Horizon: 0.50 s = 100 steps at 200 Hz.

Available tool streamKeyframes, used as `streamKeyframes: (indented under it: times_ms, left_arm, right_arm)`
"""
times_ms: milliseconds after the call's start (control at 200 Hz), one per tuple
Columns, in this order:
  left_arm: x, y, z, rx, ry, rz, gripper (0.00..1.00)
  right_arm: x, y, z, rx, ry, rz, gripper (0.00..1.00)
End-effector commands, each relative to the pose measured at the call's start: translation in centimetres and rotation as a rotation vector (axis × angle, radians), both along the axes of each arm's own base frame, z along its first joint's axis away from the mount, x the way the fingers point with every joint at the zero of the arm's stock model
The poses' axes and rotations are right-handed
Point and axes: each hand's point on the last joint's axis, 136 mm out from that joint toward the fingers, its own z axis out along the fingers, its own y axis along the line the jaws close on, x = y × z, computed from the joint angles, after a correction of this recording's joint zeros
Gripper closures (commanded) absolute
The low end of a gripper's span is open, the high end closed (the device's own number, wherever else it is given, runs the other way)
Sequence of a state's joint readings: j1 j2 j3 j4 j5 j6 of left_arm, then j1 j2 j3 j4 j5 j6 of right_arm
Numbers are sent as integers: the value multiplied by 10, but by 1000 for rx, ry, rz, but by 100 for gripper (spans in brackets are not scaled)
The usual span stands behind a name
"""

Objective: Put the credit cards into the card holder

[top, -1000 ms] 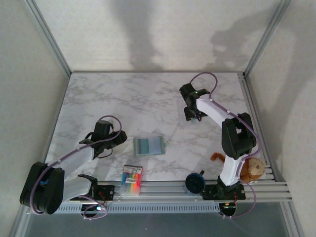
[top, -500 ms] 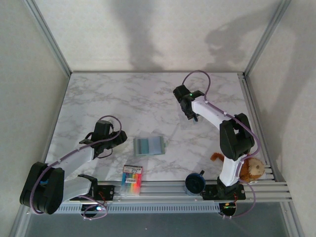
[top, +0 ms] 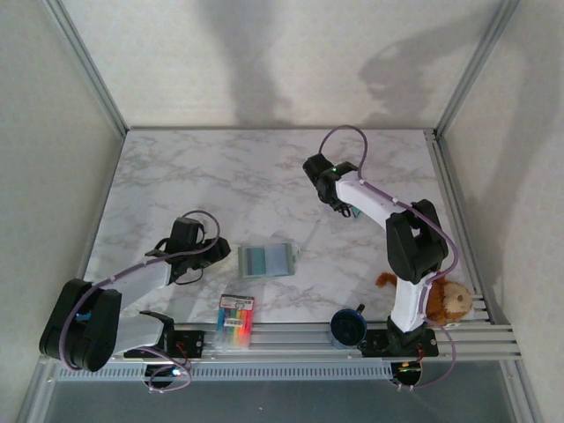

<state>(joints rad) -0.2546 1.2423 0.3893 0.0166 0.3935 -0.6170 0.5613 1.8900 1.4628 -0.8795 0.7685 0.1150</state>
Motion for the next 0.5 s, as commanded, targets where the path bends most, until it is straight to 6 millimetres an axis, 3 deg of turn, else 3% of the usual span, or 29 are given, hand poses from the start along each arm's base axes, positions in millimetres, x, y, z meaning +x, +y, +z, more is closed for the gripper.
streamKeyframes:
  times_ms: [0,195,496]
  left_arm:
    - [-2,-9,-2,-44,13,-28,52]
    - [0,-4,-1,-7,6,-21,52]
    - [-1,-4,3,-3,1,-30,53]
  right_arm:
    - [1,-1,7,-47,-8,3,79]
    - [-1,3,8,-44,6,16,89]
    - [-10,22,16,122,17,8,100]
